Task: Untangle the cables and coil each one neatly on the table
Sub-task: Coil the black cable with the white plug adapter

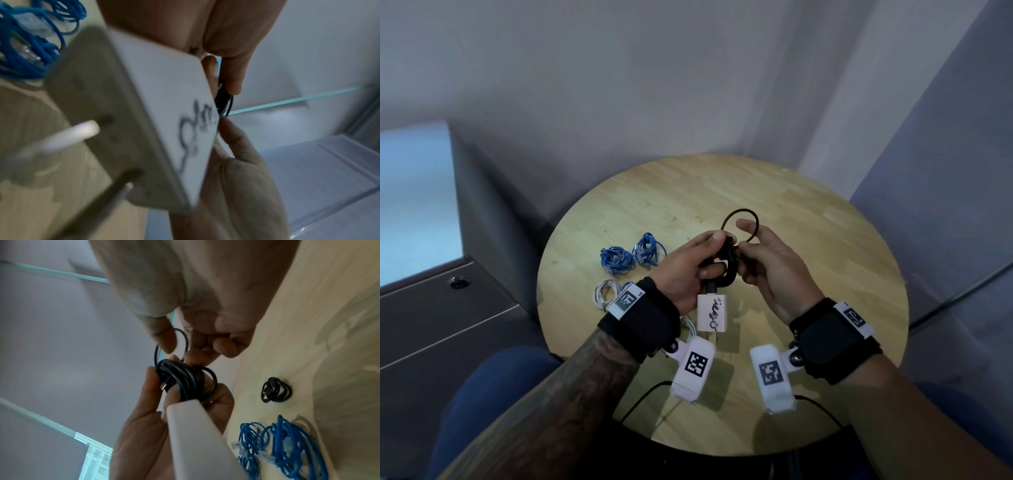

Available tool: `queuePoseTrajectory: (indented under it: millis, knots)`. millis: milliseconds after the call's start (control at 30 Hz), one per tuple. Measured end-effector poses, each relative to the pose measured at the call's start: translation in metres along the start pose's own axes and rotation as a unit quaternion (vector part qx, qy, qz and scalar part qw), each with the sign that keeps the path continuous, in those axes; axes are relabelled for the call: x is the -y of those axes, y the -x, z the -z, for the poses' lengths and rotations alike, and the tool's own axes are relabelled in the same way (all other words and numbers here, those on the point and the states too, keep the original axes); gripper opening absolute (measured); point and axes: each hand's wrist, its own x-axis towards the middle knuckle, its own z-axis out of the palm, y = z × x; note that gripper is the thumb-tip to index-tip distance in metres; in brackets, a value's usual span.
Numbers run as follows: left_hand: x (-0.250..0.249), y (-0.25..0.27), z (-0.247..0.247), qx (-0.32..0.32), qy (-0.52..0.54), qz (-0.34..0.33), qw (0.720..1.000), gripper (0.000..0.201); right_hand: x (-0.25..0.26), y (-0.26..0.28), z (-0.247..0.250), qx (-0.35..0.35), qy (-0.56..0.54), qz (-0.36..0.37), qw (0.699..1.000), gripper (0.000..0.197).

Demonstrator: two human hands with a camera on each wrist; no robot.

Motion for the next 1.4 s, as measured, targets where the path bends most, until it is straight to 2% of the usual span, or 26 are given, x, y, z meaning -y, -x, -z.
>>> queuePoseTrajectory:
  millis: [33, 100, 167, 200, 267, 300, 400, 467, 600, 700, 767, 867, 933, 1000, 1067, 1100, 1167, 1233, 1267, 1333, 1400]
  knots:
    - [-0.001, 0.000, 0.001, 0.009, 0.015, 0.005, 1.000, 0.019, 0.001, 0.003, -0.003, 0.024, 0.004, 0.009, 1.000, 0.043]
    - [-0.001, 0.000, 0.002, 0.019, 0.052, 0.020, 0.998, 0.019, 0.003, 0.009, -0.008, 0.073, 0.014, 0.021, 0.997, 0.074]
    - [-0.001, 0.000, 0.003, 0.030, 0.076, 0.031, 0.996, 0.020, -0.001, 0.011, -0.013, 0.087, 0.028, 0.032, 0.995, 0.098]
    - [0.000, 0.000, 0.004, 0.035, 0.081, 0.033, 0.996, 0.021, -0.002, 0.011, -0.015, 0.080, 0.038, 0.037, 0.995, 0.103]
    - [0.003, -0.001, 0.003, 0.039, 0.084, 0.032, 0.995, 0.019, -0.006, 0.010, -0.019, 0.049, 0.047, 0.047, 0.997, 0.098]
    - [0.004, -0.001, 0.003, 0.037, 0.080, 0.029, 0.996, 0.018, -0.006, 0.010, -0.021, 0.032, 0.032, 0.050, 0.998, 0.088]
    - [0.007, -0.001, 0.000, 0.028, 0.068, 0.018, 0.997, 0.017, 0.001, 0.012, -0.022, -0.001, 0.008, 0.069, 0.998, 0.037]
    - [0.009, -0.002, -0.003, 0.019, 0.058, 0.003, 0.998, 0.018, 0.003, 0.010, -0.017, -0.036, 0.067, 0.109, 0.991, 0.019]
    - [0.012, 0.002, -0.012, -0.027, 0.022, -0.016, 0.999, 0.008, 0.006, 0.001, 0.001, -0.105, 0.183, 0.163, 0.964, 0.018]
    - [0.014, 0.005, -0.017, -0.045, -0.003, -0.030, 0.999, 0.005, 0.009, -0.002, 0.006, -0.097, 0.190, 0.171, 0.962, 0.015]
    - [0.016, 0.005, -0.016, -0.069, -0.056, -0.054, 0.995, 0.004, 0.007, -0.001, 0.006, -0.097, 0.203, 0.187, 0.956, 0.014]
    - [0.017, 0.005, -0.016, -0.110, -0.094, -0.089, 0.985, 0.008, 0.009, 0.004, 0.003, -0.091, 0.195, 0.200, 0.956, 0.017]
    - [0.015, 0.005, -0.019, -0.119, -0.078, -0.101, 0.985, 0.007, 0.010, 0.005, 0.001, -0.082, 0.069, 0.151, 0.983, 0.024]
    - [0.014, 0.005, -0.021, -0.114, -0.063, -0.105, 0.986, 0.006, 0.011, 0.006, -0.001, -0.034, -0.069, 0.045, 0.996, 0.032]
    - [0.017, 0.003, -0.020, -0.110, -0.065, -0.099, 0.987, 0.012, 0.009, 0.005, -0.001, 0.017, -0.091, -0.011, 0.996, 0.026]
    - [0.017, 0.003, -0.019, -0.108, -0.072, -0.093, 0.987, 0.010, 0.010, 0.004, 0.001, 0.019, -0.066, -0.004, 0.998, 0.018]
    - [0.018, 0.003, -0.015, -0.089, -0.081, -0.064, 0.991, 0.006, 0.017, 0.000, 0.009, -0.037, 0.051, 0.081, 0.995, 0.008]
    - [0.018, 0.004, -0.014, -0.075, -0.075, -0.018, 0.994, 0.009, 0.030, -0.009, 0.026, -0.131, 0.162, 0.179, 0.962, 0.014]
    - [0.019, 0.004, -0.013, -0.071, -0.066, 0.001, 0.995, 0.010, 0.037, -0.013, 0.035, -0.161, 0.183, 0.207, 0.947, 0.017]
    - [0.022, 0.007, -0.015, -0.059, -0.045, 0.023, 0.997, 0.013, 0.042, -0.018, 0.047, -0.186, 0.199, 0.231, 0.934, 0.021]
    - [0.026, 0.007, -0.016, -0.046, -0.045, 0.017, 0.998, 0.015, 0.037, -0.020, 0.050, -0.197, 0.201, 0.229, 0.932, 0.021]
